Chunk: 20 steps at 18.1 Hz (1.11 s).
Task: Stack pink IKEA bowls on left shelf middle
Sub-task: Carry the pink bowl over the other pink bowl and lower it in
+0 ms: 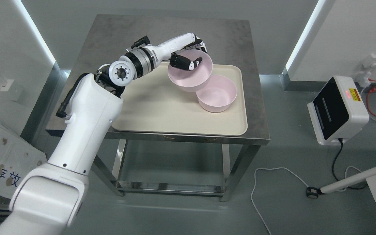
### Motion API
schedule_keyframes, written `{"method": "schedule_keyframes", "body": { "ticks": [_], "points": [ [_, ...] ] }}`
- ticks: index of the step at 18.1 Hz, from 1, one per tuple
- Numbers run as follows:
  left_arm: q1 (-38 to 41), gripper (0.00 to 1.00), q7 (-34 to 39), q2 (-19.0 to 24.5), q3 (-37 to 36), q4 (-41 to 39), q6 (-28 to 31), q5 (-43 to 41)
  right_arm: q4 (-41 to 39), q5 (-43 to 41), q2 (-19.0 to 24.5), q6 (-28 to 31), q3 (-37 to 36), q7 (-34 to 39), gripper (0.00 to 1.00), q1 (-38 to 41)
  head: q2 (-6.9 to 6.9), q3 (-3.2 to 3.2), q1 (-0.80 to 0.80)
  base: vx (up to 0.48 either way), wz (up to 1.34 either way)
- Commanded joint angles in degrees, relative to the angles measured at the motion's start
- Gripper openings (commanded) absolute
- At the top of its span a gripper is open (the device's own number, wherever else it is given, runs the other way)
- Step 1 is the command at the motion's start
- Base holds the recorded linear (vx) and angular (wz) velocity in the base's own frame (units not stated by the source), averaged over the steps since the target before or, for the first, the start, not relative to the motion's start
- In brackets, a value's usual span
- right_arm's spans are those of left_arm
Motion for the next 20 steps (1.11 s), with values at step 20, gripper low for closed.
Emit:
{"method": "schedule_keyframes", "body": {
  "ticks": [20],
  "points": [
    [-5.0, 0.05, 7.3, -1.5, -17.4, 4.6, 2.6, 5.3, -1.9, 0.0, -1.0, -0.1, -0.6, 0.0, 1.00, 1.7, 0.01, 0.00, 0.00, 0.000, 0.00]
  ]
}}
